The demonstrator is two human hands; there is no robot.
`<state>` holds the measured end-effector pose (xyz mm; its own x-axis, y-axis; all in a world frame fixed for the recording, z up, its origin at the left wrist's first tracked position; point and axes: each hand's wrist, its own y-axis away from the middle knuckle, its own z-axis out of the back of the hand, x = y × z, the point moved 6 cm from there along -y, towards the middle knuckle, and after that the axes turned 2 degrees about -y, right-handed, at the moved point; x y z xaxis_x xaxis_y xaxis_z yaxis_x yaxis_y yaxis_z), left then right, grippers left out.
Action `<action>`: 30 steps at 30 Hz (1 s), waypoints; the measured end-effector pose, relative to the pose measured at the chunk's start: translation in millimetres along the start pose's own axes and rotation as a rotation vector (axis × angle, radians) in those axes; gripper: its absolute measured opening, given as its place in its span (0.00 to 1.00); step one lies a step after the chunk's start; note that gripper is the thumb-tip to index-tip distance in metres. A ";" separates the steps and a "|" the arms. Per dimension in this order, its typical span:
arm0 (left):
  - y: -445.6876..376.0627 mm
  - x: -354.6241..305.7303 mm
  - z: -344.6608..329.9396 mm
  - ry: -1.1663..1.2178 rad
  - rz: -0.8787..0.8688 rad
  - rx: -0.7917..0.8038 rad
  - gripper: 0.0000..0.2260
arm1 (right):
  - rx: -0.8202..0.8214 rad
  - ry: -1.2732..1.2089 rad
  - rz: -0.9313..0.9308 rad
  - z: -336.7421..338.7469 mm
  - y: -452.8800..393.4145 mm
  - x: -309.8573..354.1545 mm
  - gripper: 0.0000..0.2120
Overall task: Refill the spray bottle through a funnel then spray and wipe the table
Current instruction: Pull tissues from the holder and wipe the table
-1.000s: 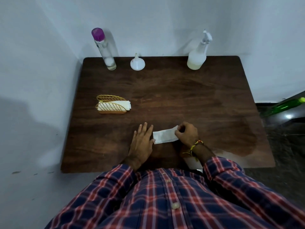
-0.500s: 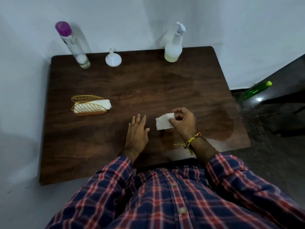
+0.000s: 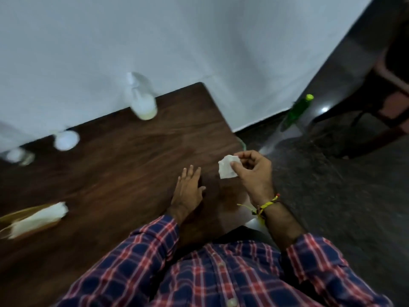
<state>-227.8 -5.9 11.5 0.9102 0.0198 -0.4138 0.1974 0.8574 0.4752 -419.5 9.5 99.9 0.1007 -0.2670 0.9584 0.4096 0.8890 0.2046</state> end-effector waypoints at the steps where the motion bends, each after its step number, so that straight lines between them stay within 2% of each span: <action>1: -17.3 -20.2 -4.5 -0.018 -0.019 0.021 0.32 | -0.025 -0.022 -0.012 15.9 -11.9 -2.6 0.08; 3: -53.6 -54.8 -12.3 -0.043 -0.028 0.027 0.35 | -0.064 -0.054 -0.025 46.5 -36.6 -10.1 0.07; 6: -103.1 -80.8 -12.9 -0.087 0.060 0.027 0.44 | -0.108 -0.047 -0.034 82.8 -69.0 -18.0 0.07; 10: -139.3 -83.2 -18.9 -0.031 0.280 0.158 0.61 | -0.152 -0.001 -0.112 112.9 -112.9 -41.1 0.08; 13: -147.8 -81.6 -31.4 -0.075 0.319 0.254 0.68 | -0.142 0.050 -0.181 112.4 -149.2 -65.8 0.08; 17: -155.4 -74.5 -36.1 -0.075 0.341 0.288 0.71 | -0.105 0.126 -0.263 89.6 -197.0 -95.0 0.08; 23: -157.1 -74.0 -39.5 -0.078 0.348 0.285 0.70 | -0.052 0.297 -0.313 35.9 -265.2 -129.0 0.08; 30: -159.1 -73.0 -40.9 -0.073 0.354 0.301 0.69 | -0.004 0.414 -0.353 -17.6 -317.9 -133.9 0.05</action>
<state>-340.5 -122.8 -65.7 0.9618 0.2385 -0.1347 -0.0430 0.6170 0.7858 -547.3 -243.9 -97.0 0.3049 -0.6737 0.6732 0.4863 0.7179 0.4982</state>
